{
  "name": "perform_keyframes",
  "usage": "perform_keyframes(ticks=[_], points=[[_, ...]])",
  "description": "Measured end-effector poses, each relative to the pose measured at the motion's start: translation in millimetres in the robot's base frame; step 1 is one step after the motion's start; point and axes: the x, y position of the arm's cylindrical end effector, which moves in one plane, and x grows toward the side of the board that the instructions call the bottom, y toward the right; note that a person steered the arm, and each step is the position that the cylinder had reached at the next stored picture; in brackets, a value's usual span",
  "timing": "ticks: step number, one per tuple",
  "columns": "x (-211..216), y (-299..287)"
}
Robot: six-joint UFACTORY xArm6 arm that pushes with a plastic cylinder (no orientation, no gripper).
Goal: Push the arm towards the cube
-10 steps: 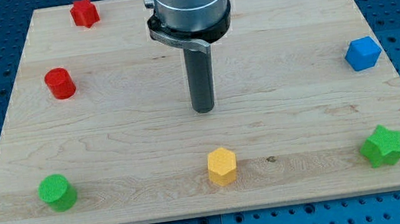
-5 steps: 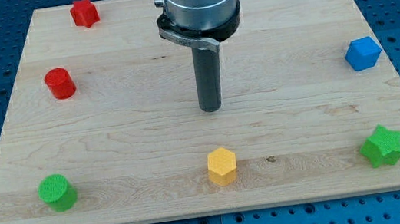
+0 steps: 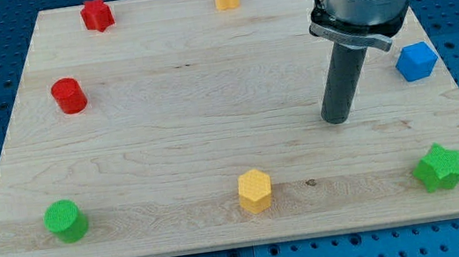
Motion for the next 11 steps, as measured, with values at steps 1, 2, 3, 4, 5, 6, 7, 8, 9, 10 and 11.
perform_keyframes(ticks=[1, 2, 3, 4, 5, 6, 7, 8, 9, 10, 11], points=[[0.0, 0.0], [0.3, 0.0], [0.9, 0.0], [2.1, 0.0], [2.1, 0.0], [1.9, 0.0], [-0.7, -1.7], [-15.2, -7.2], [-32.2, -7.6], [-32.2, 3.8], [-29.9, 39.1]])
